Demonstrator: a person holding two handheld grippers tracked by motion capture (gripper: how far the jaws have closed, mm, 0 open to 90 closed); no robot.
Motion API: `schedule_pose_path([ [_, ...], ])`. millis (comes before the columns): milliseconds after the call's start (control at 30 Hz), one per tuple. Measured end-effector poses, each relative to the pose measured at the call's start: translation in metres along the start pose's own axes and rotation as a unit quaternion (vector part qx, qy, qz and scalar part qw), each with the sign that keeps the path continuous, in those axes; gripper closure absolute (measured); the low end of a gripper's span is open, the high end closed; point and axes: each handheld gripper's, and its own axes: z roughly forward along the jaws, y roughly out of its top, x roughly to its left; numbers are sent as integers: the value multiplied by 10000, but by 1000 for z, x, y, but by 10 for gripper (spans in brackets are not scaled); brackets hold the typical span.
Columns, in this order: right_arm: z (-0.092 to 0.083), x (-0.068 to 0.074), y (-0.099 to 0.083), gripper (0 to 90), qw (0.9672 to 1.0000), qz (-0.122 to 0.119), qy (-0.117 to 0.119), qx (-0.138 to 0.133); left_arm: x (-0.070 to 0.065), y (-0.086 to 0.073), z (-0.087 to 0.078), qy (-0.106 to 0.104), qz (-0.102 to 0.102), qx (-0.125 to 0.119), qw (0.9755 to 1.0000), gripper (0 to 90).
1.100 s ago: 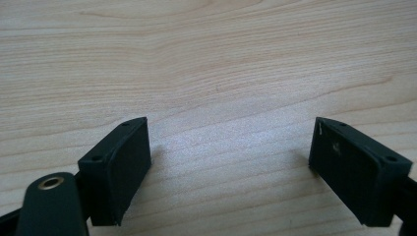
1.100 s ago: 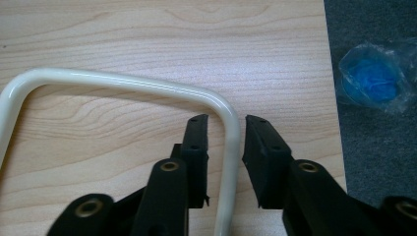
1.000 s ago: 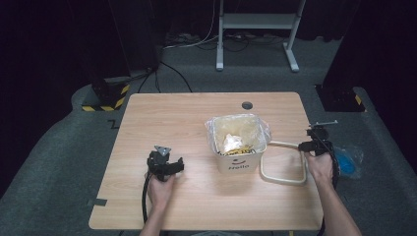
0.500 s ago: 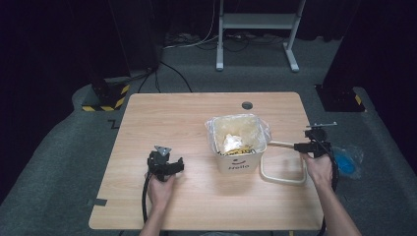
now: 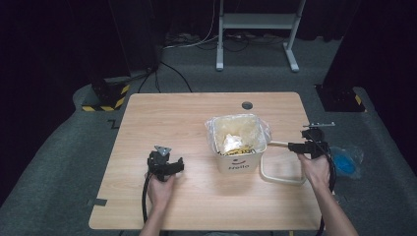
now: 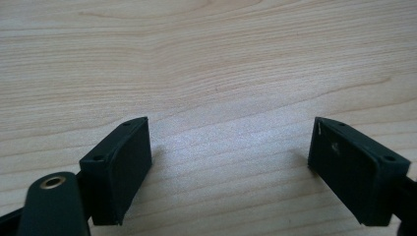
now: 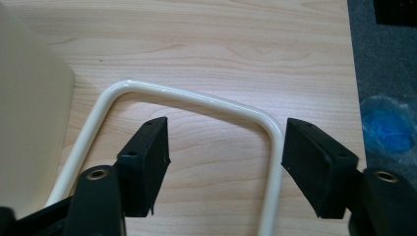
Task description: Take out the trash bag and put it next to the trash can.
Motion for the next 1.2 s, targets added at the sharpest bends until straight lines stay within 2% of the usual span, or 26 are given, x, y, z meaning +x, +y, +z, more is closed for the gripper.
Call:
schedule_pose_path([
  [100,0,3,1,267,10000,19,47,27,0,0,0,0,1,0,10000,165],
  [233,-1,5,2,266,9999,10,110,84,0,0,0,3,-4,1,10000,164],
  [800,-28,21,14,323,9977,-79,603,-302,0,0,0,3,-3,0,10000,164],
  [900,-32,24,16,355,9969,-92,711,-325,0,0,0,3,-4,0,10000,164],
  [1200,-43,35,27,370,9947,-204,931,-388,0,0,0,3,-5,0,10000,164],
])
